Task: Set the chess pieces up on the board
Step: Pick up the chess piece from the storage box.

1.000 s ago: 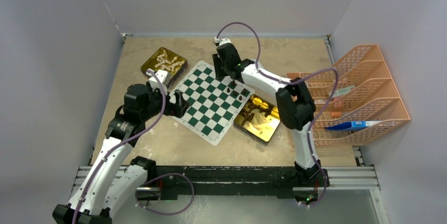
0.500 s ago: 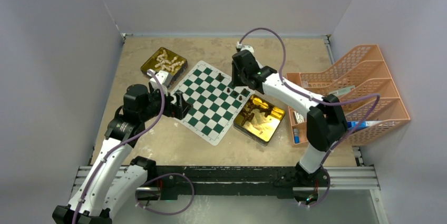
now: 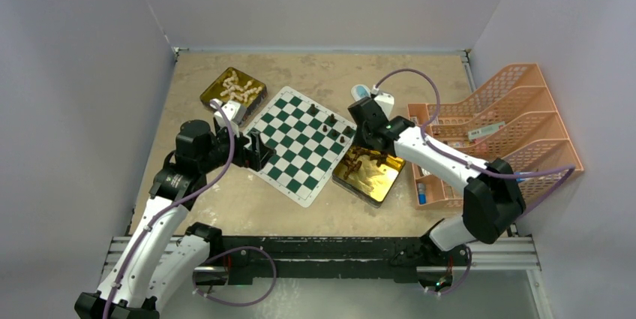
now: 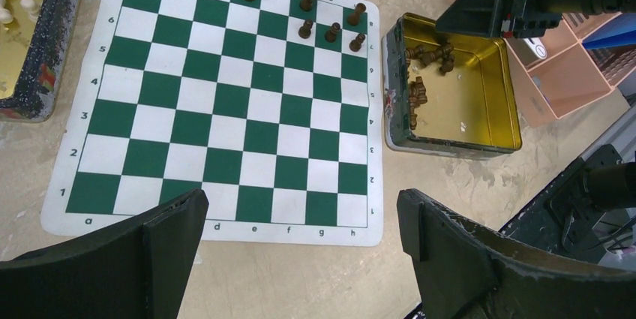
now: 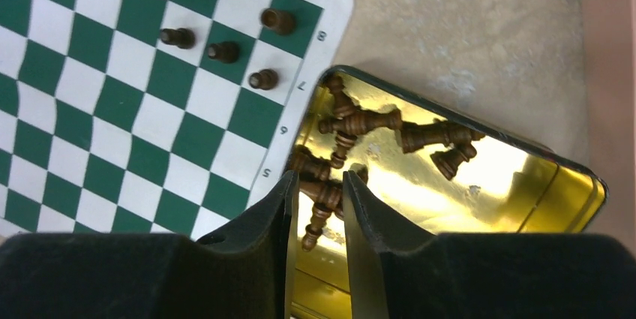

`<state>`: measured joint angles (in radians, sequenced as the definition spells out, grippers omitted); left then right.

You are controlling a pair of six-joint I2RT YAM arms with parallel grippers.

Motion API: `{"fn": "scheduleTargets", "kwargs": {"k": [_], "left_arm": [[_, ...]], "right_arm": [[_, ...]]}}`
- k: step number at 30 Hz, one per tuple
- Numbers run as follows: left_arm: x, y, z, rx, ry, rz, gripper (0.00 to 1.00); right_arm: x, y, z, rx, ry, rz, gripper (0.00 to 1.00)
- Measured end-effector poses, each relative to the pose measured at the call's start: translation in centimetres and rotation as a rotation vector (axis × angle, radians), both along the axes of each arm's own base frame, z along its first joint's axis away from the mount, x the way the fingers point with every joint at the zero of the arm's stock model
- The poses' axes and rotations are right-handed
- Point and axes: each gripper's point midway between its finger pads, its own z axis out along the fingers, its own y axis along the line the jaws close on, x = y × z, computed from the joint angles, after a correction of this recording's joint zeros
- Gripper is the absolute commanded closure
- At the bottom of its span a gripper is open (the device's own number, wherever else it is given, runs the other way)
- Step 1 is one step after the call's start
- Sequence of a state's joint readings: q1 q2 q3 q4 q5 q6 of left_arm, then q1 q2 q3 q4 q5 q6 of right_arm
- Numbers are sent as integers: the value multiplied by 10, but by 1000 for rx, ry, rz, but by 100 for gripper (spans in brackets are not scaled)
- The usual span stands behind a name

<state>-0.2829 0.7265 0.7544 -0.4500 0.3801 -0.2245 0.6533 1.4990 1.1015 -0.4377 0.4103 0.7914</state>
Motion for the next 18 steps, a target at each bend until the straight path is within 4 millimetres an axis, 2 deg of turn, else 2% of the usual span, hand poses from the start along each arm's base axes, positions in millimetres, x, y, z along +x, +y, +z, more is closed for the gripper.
{"fn": "scheduleTargets", "kwargs": {"k": [10, 18], "left_arm": [[-1, -2, 1, -6, 1, -13, 3], [-2, -3, 1, -8, 1, -18, 3]], "right_arm": [[-30, -18, -40, 19, 112, -152, 69], [-43, -14, -59, 83, 174, -203, 69]]}}
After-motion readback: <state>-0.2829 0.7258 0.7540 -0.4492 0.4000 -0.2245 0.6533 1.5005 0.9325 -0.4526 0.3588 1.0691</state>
